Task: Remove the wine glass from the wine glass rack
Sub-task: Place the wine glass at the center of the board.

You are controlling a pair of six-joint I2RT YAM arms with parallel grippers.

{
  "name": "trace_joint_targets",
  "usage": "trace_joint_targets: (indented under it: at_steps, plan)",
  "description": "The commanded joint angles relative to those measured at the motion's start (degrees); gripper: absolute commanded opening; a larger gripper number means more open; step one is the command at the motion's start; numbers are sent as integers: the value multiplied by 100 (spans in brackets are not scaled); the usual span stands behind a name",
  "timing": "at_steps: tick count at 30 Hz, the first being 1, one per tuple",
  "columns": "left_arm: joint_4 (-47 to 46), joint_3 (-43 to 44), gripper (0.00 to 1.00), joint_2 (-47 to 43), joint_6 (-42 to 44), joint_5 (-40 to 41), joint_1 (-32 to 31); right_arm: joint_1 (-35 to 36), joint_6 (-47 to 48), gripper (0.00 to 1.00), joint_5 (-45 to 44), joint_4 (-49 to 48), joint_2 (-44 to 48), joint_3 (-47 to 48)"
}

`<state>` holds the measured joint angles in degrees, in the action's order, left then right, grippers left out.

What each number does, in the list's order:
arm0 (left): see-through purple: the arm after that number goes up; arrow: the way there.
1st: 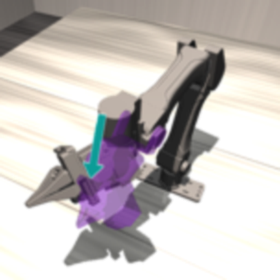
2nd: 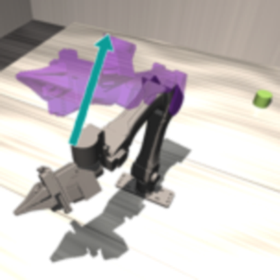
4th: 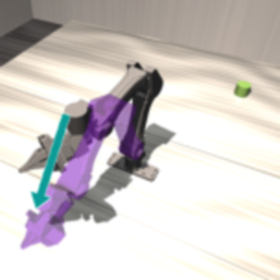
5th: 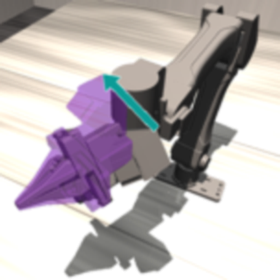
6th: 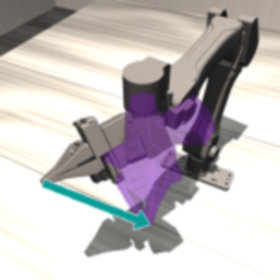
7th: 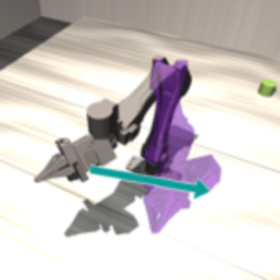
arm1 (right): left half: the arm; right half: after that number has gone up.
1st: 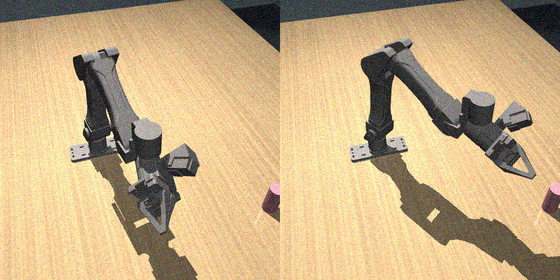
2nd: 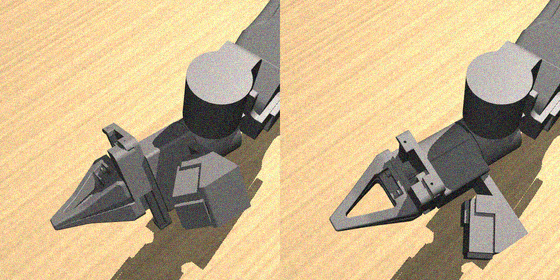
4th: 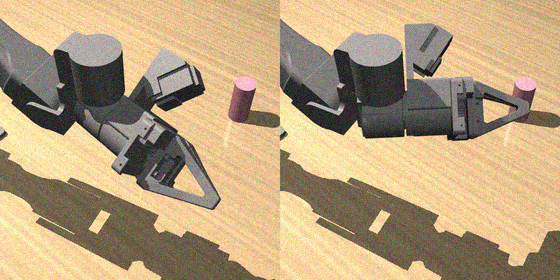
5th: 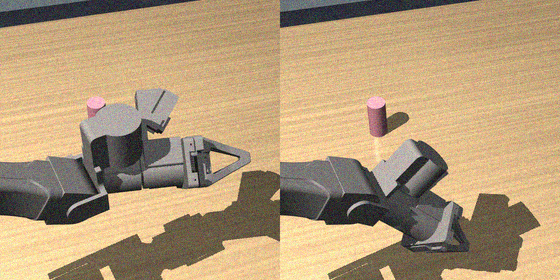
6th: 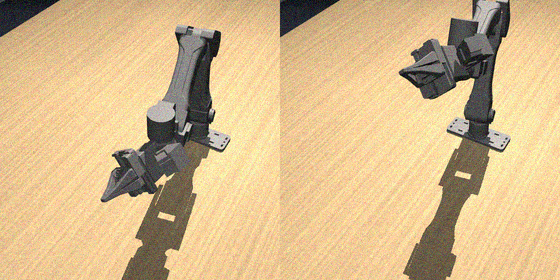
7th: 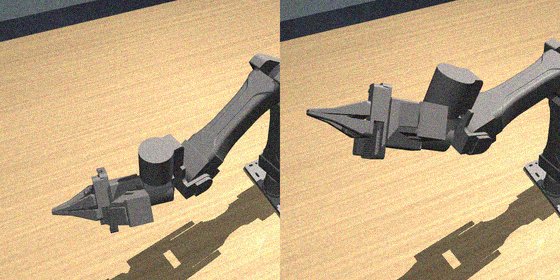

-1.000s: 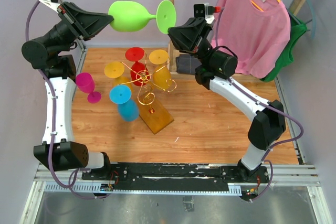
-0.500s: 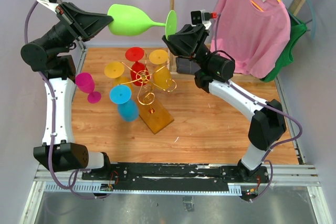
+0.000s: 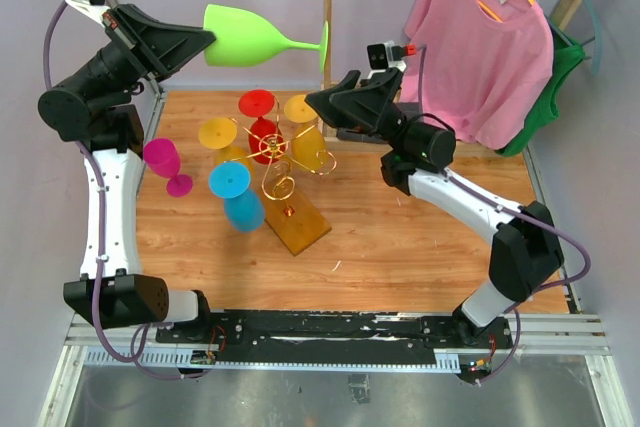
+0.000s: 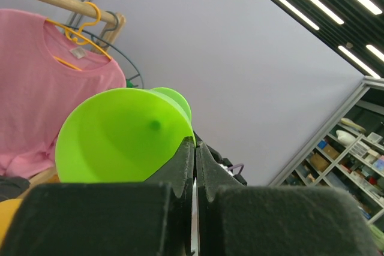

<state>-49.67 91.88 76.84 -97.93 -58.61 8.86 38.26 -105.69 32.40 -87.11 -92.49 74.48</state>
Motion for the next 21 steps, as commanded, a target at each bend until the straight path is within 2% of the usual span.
trace_joint_targets:
  at_steps: [1,4,6,9,13,15,18,21]
  plan:
    - [-247,104,0,-103,40,9,-24,-120,231,58,291,-248,476,-471]
    - [-195,87,0,-94,124,-42,-23,-145,423,57,642,166,821,-745]
    - [-168,70,0,-90,190,-81,-22,-163,844,57,992,911,1156,-834]
    - [-120,71,0,-74,327,-151,-23,-163,2018,56,1509,3035,1777,-623]
    - [-41,181,0,-15,540,-247,-24,-161,4585,57,1660,7528,2311,702]
    - [-5,239,0,26,635,-291,-25,-170,5561,59,1467,9226,2348,1573]
    - [88,276,0,88,755,-354,-18,-177,6339,59,1043,10631,2334,2454]
    - [197,352,0,133,965,-468,-18,-173,6726,59,637,11236,2357,2832]
